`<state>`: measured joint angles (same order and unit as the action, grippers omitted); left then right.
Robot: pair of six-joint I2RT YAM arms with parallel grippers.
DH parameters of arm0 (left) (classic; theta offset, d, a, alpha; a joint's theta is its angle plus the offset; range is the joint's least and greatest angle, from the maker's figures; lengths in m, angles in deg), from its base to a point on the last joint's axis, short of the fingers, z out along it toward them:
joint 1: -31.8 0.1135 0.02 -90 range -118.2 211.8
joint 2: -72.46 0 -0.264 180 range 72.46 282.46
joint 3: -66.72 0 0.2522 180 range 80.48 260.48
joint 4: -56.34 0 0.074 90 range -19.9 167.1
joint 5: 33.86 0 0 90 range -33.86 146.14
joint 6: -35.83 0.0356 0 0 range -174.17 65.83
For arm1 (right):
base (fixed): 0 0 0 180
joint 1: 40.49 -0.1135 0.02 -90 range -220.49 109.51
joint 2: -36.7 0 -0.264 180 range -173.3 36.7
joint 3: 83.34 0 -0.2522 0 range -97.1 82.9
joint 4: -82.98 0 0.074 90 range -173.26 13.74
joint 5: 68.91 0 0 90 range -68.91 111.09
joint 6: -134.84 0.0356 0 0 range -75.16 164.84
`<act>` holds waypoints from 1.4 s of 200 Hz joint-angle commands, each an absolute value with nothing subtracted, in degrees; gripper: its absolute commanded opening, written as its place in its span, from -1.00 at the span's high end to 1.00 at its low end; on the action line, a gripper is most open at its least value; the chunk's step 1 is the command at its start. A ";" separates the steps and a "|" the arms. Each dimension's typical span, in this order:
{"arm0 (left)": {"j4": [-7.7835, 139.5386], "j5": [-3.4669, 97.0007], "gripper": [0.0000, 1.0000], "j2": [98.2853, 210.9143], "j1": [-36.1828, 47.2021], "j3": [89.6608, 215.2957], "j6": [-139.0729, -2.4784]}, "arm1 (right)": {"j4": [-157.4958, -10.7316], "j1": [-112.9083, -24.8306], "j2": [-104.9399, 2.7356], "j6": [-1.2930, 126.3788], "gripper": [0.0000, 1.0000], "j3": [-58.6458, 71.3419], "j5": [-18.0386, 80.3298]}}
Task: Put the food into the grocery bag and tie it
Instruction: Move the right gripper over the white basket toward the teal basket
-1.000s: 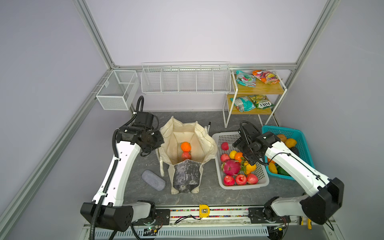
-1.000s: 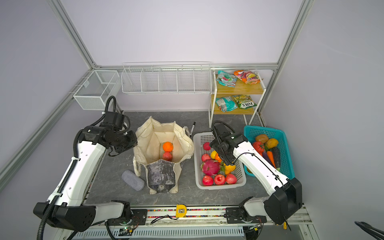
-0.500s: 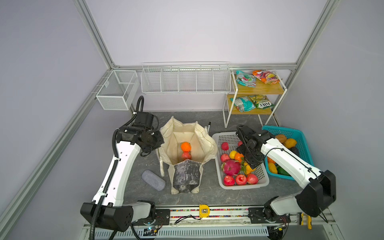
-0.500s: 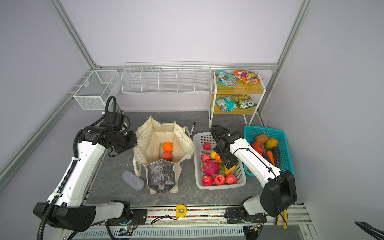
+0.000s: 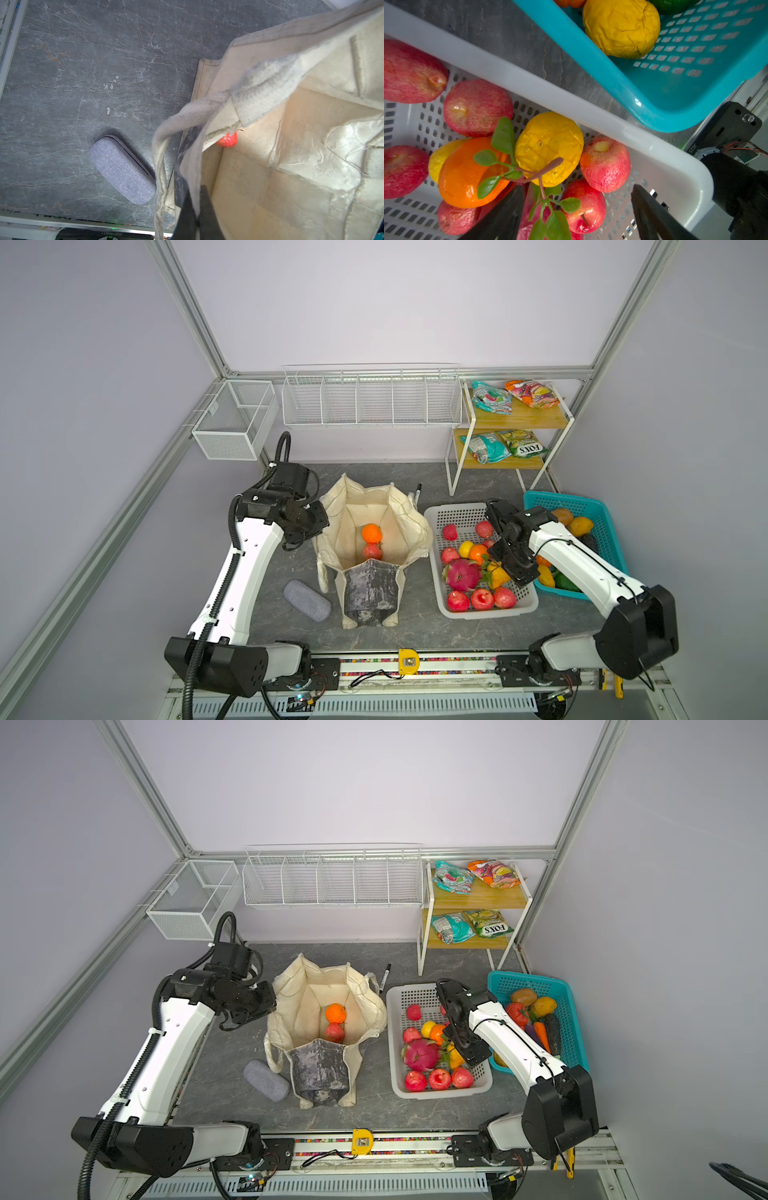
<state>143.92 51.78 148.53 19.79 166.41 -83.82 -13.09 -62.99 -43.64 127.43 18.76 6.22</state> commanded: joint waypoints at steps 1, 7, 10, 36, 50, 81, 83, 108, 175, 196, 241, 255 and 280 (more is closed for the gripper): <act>143.49 51.84 1.00 149.18 19.85 168.10 -83.09 | -14.29 -62.40 -43.31 126.92 -0.72 19.82 7.12; 143.49 51.85 1.00 149.15 19.85 168.17 -83.17 | -14.34 -62.37 -43.72 126.60 -0.73 19.59 6.97; 143.49 51.83 1.00 149.18 19.85 168.19 -83.25 | -14.22 -62.31 -44.03 126.39 -0.73 19.40 6.88; 143.62 51.92 1.00 149.28 19.85 168.28 -83.45 | -13.59 -62.02 -45.57 123.94 -0.71 18.15 6.66; 143.73 52.08 1.00 149.20 19.85 168.28 -83.59 | -13.73 -62.09 -45.43 123.02 -0.68 18.04 7.07; 143.67 52.37 1.00 149.38 19.85 168.29 -83.94 | -11.19 -62.06 -43.88 121.32 -0.64 17.39 7.23; 143.66 52.36 1.00 149.37 19.85 168.28 -83.96 | -10.91 -62.03 -43.72 121.25 -0.64 17.35 7.17; 143.16 52.10 1.00 149.92 19.85 168.20 -84.47 | -8.70 -62.15 -42.01 120.78 -0.64 17.72 7.68; 142.43 51.48 1.00 151.84 19.52 168.87 -84.93 | -10.73 -62.45 -42.24 119.85 -0.49 20.85 8.53; 142.43 51.61 1.00 152.11 19.32 169.07 -85.08 | -11.92 -62.76 -43.23 118.39 -0.44 20.97 8.61; 142.34 51.92 1.00 151.70 19.15 168.39 -85.73 | -12.66 -63.19 -44.73 117.11 -0.42 21.35 8.90; 142.26 51.98 1.00 151.58 19.15 168.20 -85.82 | -12.88 -63.20 -45.06 117.04 -0.40 21.64 9.12; 142.27 52.09 1.00 151.65 19.14 168.37 -85.81 | -13.10 -63.42 -45.09 116.74 -0.39 22.04 9.32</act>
